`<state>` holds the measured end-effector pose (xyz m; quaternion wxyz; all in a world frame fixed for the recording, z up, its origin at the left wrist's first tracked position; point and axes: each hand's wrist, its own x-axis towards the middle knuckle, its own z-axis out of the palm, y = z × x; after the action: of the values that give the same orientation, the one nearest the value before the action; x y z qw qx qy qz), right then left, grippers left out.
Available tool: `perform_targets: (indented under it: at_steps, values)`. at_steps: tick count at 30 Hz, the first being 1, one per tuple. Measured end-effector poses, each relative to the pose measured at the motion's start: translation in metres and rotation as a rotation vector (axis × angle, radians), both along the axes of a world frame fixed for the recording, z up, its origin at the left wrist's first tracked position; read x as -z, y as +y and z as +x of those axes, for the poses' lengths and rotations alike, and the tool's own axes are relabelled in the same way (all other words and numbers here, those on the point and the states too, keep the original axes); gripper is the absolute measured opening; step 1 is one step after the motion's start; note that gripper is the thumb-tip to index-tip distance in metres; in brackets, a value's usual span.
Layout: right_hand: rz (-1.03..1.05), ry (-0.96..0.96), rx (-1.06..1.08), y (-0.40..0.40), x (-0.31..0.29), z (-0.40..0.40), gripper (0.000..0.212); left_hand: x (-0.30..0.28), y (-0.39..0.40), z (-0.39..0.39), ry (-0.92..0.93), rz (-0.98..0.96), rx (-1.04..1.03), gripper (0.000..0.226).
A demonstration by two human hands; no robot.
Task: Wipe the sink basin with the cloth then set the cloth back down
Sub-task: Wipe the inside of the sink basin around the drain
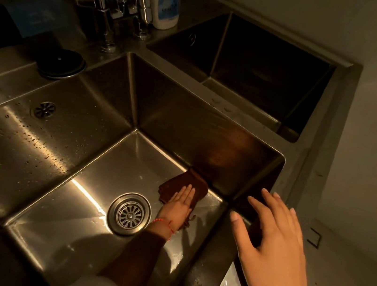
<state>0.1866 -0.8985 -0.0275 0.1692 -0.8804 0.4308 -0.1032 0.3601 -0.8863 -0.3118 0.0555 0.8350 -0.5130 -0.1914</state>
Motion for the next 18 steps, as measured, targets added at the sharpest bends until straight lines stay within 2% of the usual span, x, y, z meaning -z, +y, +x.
perform_targets:
  at_steps: [18]
  values:
    - [0.014, -0.020, -0.009, 0.000, 0.000, -0.001, 0.070, 0.001, 0.014, 0.050, -0.059, 0.004, -0.068, 0.061]
